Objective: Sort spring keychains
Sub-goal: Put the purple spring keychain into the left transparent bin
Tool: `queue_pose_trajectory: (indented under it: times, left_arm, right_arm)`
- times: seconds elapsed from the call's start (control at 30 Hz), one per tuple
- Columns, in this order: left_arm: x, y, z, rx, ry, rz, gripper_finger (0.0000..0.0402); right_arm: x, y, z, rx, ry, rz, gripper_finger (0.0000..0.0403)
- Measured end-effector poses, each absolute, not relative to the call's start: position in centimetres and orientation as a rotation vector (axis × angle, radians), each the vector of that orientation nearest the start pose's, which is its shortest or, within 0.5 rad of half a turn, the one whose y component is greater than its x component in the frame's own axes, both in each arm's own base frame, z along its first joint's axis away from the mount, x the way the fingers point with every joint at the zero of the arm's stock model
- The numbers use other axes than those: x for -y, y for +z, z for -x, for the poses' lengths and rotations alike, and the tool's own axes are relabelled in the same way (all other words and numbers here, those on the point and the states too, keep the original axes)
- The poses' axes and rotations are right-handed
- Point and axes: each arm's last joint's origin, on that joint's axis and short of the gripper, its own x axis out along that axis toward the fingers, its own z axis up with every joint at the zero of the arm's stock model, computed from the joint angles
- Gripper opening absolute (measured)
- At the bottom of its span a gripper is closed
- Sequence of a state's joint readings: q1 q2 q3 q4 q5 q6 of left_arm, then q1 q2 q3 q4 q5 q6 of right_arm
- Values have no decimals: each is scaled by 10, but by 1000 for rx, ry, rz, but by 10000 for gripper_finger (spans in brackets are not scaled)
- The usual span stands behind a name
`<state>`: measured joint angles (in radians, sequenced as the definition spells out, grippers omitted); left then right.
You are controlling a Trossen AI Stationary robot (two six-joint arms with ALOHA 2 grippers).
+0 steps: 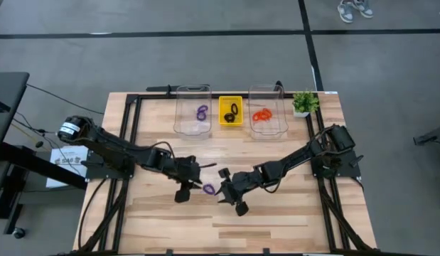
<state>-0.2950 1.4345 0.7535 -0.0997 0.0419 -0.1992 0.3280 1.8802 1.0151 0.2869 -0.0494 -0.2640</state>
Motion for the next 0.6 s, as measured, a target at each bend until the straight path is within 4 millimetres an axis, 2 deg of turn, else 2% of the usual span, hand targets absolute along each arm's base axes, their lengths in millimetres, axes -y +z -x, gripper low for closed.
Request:
queue_pose_trajectory:
  times: [0.13,0.43,0.6]
  left_arm:
    - [89,184,-263,-829,-229,139,86]
    - [98,177,-257,-827,-154,241,86]
    - [108,178,-254,-809,-156,230,86]
  right_arm:
    - [-130,157,-371,-516,429,284,129]
    - [-132,137,-379,-530,408,221,129]
    - [-132,133,-381,-523,405,211,129]
